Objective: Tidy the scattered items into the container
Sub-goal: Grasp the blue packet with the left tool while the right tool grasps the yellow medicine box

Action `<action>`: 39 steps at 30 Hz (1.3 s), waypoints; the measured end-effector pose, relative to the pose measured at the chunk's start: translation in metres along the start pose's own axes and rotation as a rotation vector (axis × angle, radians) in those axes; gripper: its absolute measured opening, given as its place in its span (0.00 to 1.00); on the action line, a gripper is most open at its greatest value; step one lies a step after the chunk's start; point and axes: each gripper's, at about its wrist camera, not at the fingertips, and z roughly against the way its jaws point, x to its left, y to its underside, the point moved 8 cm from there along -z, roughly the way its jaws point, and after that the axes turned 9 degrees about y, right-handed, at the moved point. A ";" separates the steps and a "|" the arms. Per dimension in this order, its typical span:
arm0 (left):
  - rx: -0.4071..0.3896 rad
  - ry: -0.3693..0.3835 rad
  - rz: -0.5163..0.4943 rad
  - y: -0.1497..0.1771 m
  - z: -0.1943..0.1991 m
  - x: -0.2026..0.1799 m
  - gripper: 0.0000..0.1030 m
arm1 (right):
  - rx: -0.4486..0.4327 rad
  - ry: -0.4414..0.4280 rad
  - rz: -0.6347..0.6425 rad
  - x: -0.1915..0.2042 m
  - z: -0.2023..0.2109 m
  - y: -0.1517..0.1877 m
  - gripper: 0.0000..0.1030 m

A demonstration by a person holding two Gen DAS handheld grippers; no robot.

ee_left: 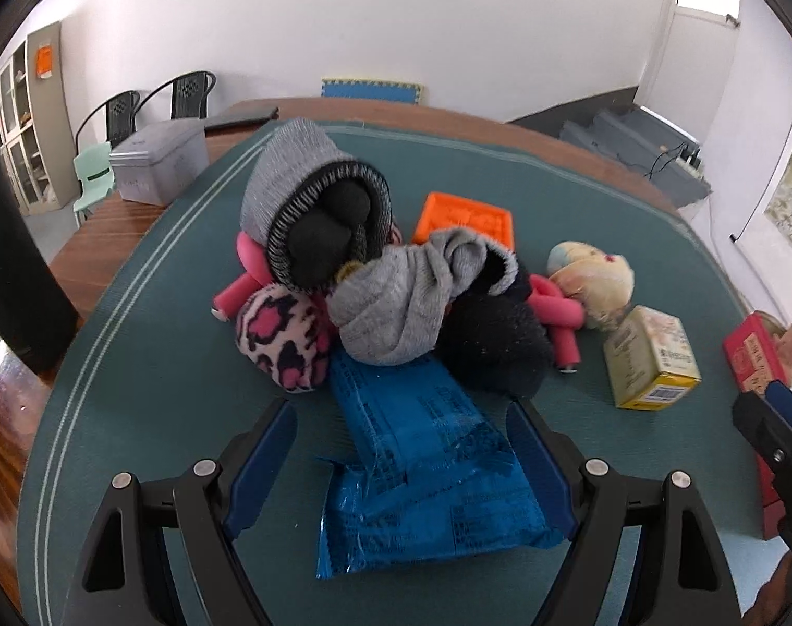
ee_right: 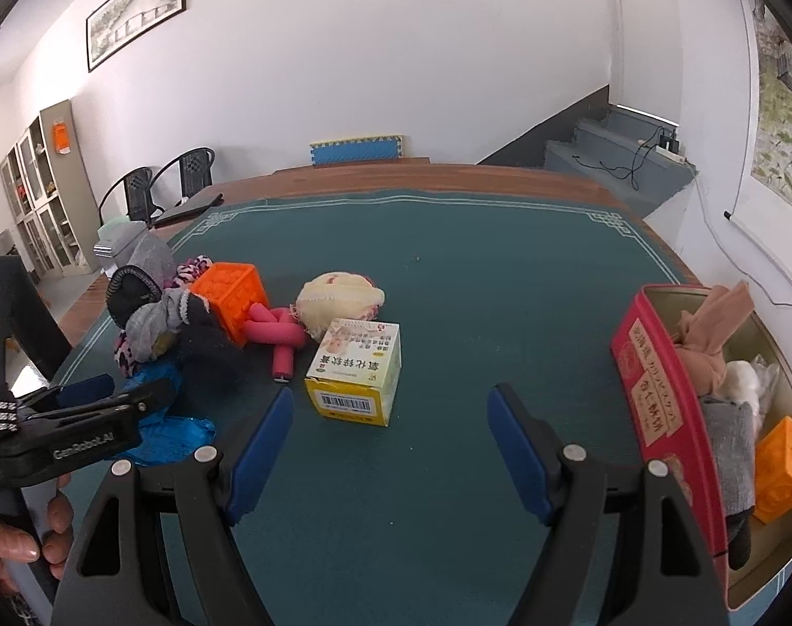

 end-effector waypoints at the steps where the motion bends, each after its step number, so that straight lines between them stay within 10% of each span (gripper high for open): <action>1: 0.007 -0.002 0.000 0.000 -0.003 0.001 0.82 | 0.004 -0.001 -0.002 0.000 -0.002 0.001 0.77; 9: 0.033 0.047 0.036 0.002 -0.012 0.004 0.55 | 0.029 -0.005 -0.015 0.000 -0.015 0.010 0.77; 31: -0.002 0.164 -0.040 0.013 0.022 -0.036 0.54 | 0.111 0.029 -0.009 0.023 -0.073 0.001 0.77; 34: -0.004 0.194 -0.055 0.014 0.025 -0.044 0.54 | 0.118 0.029 -0.001 0.021 -0.075 0.004 0.47; 39: -0.012 0.249 -0.098 0.015 0.031 -0.061 0.54 | 0.070 0.052 0.014 0.014 -0.061 0.000 0.46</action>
